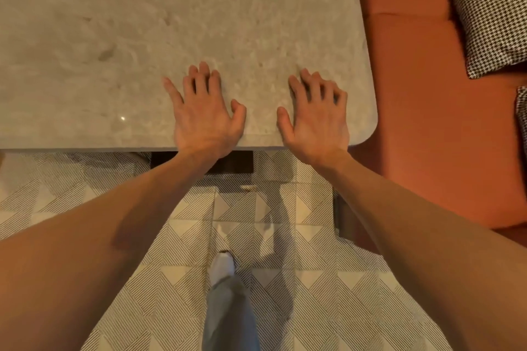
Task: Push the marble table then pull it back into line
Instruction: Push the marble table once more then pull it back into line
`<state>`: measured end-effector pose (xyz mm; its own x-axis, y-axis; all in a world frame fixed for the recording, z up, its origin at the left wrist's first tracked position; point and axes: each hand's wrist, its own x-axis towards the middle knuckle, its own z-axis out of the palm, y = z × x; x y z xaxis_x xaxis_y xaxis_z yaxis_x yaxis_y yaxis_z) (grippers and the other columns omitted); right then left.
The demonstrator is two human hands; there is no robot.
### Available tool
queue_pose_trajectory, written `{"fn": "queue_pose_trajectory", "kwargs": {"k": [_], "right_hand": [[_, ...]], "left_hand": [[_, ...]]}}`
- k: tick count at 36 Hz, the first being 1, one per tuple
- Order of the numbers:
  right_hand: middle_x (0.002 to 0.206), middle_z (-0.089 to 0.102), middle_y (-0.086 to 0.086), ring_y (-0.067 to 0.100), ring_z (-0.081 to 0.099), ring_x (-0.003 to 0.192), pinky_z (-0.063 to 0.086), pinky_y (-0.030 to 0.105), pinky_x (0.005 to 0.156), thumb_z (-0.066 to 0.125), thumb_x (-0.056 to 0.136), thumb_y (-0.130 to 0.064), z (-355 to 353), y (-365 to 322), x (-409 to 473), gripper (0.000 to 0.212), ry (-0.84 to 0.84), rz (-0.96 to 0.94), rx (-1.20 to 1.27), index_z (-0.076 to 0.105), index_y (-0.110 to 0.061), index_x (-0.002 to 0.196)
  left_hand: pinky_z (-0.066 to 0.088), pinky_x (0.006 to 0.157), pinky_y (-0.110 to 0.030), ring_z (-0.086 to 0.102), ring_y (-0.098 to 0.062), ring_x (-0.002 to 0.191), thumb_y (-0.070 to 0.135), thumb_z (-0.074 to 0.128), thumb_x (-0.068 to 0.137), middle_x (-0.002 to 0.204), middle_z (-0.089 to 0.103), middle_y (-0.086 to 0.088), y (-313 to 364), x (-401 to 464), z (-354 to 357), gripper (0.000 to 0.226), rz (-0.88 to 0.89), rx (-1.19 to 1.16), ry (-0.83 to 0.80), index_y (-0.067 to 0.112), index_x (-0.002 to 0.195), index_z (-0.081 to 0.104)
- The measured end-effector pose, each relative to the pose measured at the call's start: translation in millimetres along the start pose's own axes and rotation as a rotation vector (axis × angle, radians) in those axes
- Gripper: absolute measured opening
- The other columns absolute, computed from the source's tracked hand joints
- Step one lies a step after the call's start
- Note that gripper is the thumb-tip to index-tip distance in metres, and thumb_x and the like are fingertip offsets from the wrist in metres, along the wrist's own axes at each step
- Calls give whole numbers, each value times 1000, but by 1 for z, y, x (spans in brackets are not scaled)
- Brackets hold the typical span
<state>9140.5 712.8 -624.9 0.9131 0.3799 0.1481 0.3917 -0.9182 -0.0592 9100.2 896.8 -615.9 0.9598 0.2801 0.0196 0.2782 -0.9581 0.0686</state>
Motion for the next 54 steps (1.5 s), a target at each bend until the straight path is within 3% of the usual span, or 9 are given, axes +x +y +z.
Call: {"fn": "queue_pose_trajectory", "kwargs": {"k": [11, 16, 26, 31, 36, 41, 46, 50, 54], "right_hand": [[169, 10, 12, 33, 8, 155, 8, 50, 125, 25, 103, -51, -36, -4, 14, 69, -410, 19, 25, 16, -13, 159], [170, -2, 13, 35, 0, 156, 7, 51, 125, 43, 97, -55, -65, -6, 32, 85, -642, 9, 54, 6, -12, 161], [168, 3, 12, 34, 8, 153, 19, 51, 122, 54, 95, -53, -97, 7, 60, 87, -837, -91, 101, 12, -11, 159], [156, 31, 21, 39, 32, 142, 34, 51, 115, 49, 97, -53, -116, 21, 103, 68, -1049, -11, 286, 41, -7, 147], [151, 50, 18, 34, 49, 136, 40, 35, 104, 43, 104, -46, -141, 36, 162, 58, -1017, 101, 634, 52, -3, 142], [139, 61, 13, 27, 61, 116, 45, 43, 107, 45, 103, -46, -164, 36, 217, 52, -887, 191, 947, 59, -8, 136], [124, 68, 12, 22, 64, 99, 51, 36, 86, 51, 102, -41, -166, 24, 256, 45, -876, 159, 1059, 64, -7, 127], [121, 70, 12, 22, 65, 97, 51, 35, 84, 55, 100, -41, -160, 21, 268, 40, -924, 107, 985, 67, -10, 121], [121, 70, 10, 27, 66, 107, 53, 38, 90, 54, 101, -41, -149, 19, 285, 35, -969, 40, 889, 67, -14, 118]], "left_hand": [[13, 115, -71, 31, -43, 143, 43, 32, 94, 156, 33, -25, -4, 3, -12, 68, 52, -5, -148, -3, 143, 38], [15, 116, -69, 22, -37, 147, 43, 32, 96, 160, 25, -20, 0, 14, -40, 68, 38, 44, -361, 0, 148, 30], [44, 101, -48, 41, -32, 127, 31, 48, 95, 137, 44, -15, 23, 28, -85, 48, -104, -75, -564, 2, 133, 47], [45, 99, -37, 56, -33, 122, 32, 44, 101, 135, 58, -18, 38, 57, -109, 43, -282, -304, -666, 2, 129, 58], [50, 99, -39, 65, -31, 111, 30, 55, 100, 125, 69, -14, 67, 80, -147, 32, -593, -884, -435, 10, 122, 66], [57, 77, -39, 67, -32, 94, 29, 54, 101, 115, 70, -17, 79, 106, -175, 29, -812, -1374, -181, 6, 115, 66], [54, 71, -38, 61, -32, 91, 23, 49, 103, 107, 67, -24, 61, 131, -182, 35, -878, -1547, -44, -4, 120, 64], [55, 78, -45, 59, -29, 86, 21, 52, 101, 101, 65, -21, 42, 139, -173, 34, -946, -1595, -28, -5, 119, 64], [46, 65, -34, 56, -30, 77, 22, 52, 99, 98, 63, -21, 24, 137, -155, 35, -1066, -1692, -9, -5, 119, 62]]}}
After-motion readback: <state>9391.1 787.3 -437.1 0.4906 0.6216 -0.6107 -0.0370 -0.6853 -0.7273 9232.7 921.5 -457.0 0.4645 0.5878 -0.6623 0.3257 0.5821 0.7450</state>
